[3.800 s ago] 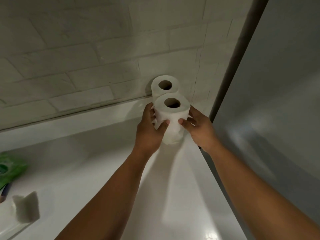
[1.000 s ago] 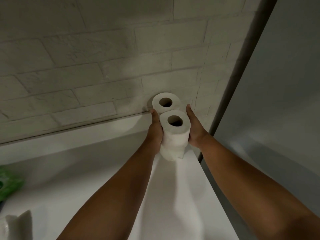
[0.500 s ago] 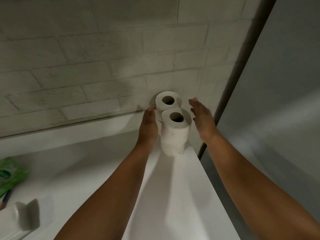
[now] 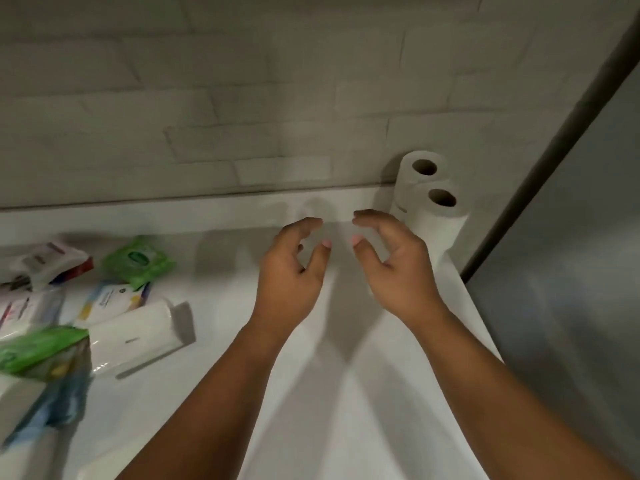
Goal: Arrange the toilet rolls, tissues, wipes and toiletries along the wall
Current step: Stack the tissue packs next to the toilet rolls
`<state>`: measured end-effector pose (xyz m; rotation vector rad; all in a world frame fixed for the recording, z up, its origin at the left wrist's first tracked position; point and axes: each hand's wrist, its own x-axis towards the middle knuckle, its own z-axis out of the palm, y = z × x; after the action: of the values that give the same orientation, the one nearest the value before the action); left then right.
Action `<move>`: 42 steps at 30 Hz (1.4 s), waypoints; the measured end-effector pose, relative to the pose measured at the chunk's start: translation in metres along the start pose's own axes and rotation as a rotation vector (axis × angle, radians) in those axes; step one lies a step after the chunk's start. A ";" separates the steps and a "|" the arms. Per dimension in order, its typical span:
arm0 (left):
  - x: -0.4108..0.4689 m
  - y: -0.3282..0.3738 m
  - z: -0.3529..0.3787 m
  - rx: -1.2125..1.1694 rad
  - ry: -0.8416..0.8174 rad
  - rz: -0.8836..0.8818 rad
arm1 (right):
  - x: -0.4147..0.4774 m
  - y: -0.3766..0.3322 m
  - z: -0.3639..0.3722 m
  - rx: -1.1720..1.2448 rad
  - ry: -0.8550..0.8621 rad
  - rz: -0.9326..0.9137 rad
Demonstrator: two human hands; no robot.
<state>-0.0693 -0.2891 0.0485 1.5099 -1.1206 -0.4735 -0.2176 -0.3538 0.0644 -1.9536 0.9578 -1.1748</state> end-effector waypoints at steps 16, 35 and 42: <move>-0.072 -0.116 -0.265 0.734 -0.117 -0.095 | -0.097 -0.065 0.235 -0.089 -0.446 0.048; -0.042 -0.166 -0.283 0.779 -0.300 -0.014 | -0.094 -0.044 0.298 0.056 -0.306 0.557; -0.033 -0.141 -0.208 0.569 -0.240 0.017 | -0.076 -0.017 0.229 0.586 -0.108 0.863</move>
<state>0.1358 -0.1631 -0.0324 1.9655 -1.5432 -0.3431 -0.0296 -0.2434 -0.0417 -0.9514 1.0748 -0.7067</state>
